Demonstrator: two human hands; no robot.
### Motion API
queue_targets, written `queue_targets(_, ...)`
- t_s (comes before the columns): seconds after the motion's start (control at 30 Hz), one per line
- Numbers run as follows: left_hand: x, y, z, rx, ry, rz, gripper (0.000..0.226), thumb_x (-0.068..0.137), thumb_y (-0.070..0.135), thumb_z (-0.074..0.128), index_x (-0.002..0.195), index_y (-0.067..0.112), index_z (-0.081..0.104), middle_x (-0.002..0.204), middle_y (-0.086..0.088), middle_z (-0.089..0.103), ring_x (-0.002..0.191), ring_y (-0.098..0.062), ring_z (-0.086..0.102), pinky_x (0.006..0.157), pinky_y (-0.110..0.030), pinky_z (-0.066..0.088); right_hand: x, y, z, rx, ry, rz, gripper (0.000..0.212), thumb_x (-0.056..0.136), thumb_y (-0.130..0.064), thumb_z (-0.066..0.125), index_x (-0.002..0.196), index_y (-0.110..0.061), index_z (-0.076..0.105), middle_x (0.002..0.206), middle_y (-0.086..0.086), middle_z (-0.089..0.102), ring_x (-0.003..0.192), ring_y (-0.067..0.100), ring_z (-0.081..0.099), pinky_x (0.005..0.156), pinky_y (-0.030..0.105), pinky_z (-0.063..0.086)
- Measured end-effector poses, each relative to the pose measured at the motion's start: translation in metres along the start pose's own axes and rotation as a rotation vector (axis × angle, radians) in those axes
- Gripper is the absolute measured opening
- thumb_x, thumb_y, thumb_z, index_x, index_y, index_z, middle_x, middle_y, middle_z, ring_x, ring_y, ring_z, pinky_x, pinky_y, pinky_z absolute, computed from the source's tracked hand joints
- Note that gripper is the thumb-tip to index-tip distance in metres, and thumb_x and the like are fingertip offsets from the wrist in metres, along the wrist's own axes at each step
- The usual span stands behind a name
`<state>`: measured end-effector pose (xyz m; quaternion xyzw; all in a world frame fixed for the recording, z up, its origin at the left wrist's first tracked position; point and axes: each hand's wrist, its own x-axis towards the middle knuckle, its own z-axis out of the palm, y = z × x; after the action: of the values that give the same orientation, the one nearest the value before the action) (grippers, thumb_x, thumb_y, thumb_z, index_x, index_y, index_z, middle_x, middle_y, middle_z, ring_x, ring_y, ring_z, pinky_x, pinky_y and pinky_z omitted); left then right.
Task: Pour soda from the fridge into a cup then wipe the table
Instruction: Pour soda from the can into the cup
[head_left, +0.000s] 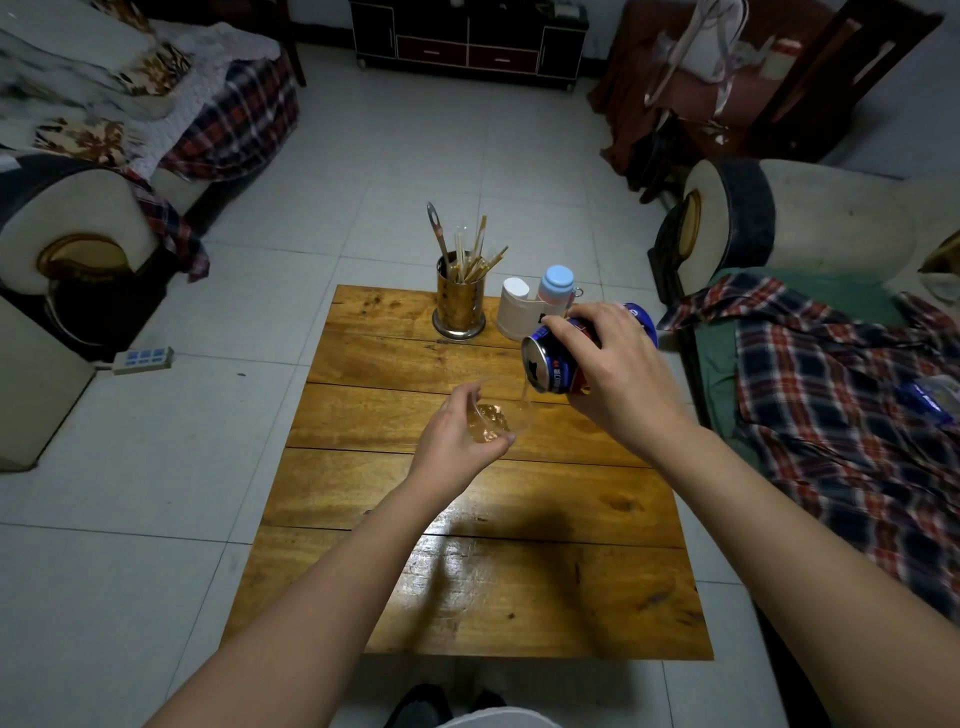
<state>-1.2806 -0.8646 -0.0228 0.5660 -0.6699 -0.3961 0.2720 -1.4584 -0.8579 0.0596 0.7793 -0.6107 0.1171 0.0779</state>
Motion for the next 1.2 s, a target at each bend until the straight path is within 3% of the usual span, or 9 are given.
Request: queue_targets(1.2, 0.0038, -0.0013, -0.0012, -0.008, 0.006, -0.007, 0.072, 0.075, 0.032, 0.074, 0.136, 0.018, 0.037, 0.132, 0.000, 0.052, 0.120, -0.015, 0.048, 0.096, -0.029, 0.043, 0.0034, 0.0012, 0.0014, -0.001, -0.015, -0.007, 0.071, 0.068, -0.009, 0.075, 0.132, -0.014, 0.043, 0.129, 0.018, 0.048, 0.121, 0.035, 0.044, 0.099, 0.048, 0.039)
